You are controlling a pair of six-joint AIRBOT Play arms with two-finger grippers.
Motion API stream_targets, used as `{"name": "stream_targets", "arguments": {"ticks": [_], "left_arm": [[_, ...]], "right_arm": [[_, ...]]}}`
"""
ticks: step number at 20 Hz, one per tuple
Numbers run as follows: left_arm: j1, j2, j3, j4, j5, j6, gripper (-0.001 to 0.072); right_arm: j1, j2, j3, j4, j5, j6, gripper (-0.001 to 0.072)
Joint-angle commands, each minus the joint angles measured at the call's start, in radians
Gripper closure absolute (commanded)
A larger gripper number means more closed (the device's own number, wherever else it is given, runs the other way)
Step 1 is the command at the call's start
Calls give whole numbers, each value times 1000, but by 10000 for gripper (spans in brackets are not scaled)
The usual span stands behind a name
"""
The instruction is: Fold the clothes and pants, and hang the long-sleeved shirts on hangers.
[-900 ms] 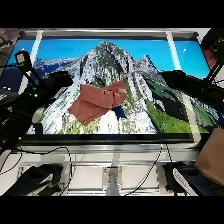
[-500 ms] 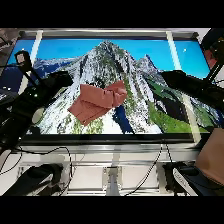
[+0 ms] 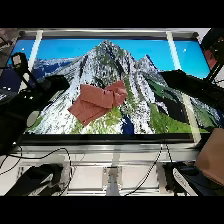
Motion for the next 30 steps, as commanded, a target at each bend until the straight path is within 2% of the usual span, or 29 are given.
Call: {"name": "stream_targets", "arguments": {"ticks": [1, 3, 4, 6, 8, 9, 12, 14, 15, 16, 18, 24, 30], "left_arm": [[4, 31, -2, 89, -341, 39, 700], [5, 13, -8, 66, -360, 198, 702], [9, -5, -8, 66, -343, 225, 702], [65, -50, -8, 39, -312, 227, 703], [165, -100, -8, -100, -267, 232, 704], [207, -119, -8, -179, -238, 276, 703], [261, -167, -8, -442, -193, 540, 702], [254, -206, -8, -520, -168, 637, 699], [246, -227, -8, -533, -143, 643, 681], [240, -245, -8, -534, -121, 642, 584], [236, -275, -8, -543, -88, 642, 307], [236, -311, -8, -560, -70, 642, 298], [232, -333, -8, -560, 3, 642, 292]], "right_arm": [[-1, 1, 18, 19, 4, 1, 700], [-1, 0, 35, 54, 3, 1, 700], [-1, 0, 45, 54, 0, 1, 700], [-1, 0, 72, 54, -1, 1, 700], [-1, 1, 105, 53, 3, 1, 700], [-1, 1, 120, 53, 5, 1, 700], [-1, 2, 153, 52, 8, 0, 700], [-1, 2, 160, 53, 10, 0, 699], [-1, 2, 160, 48, 12, 0, 696], [-1, 1, 160, 50, 12, 0, 687], [-1, 2, 160, 50, 12, 1, 687], [-1, 2, 160, 74, 0, 12, 688], [-1, 0, 160, 75, 2, 11, 686]]}}
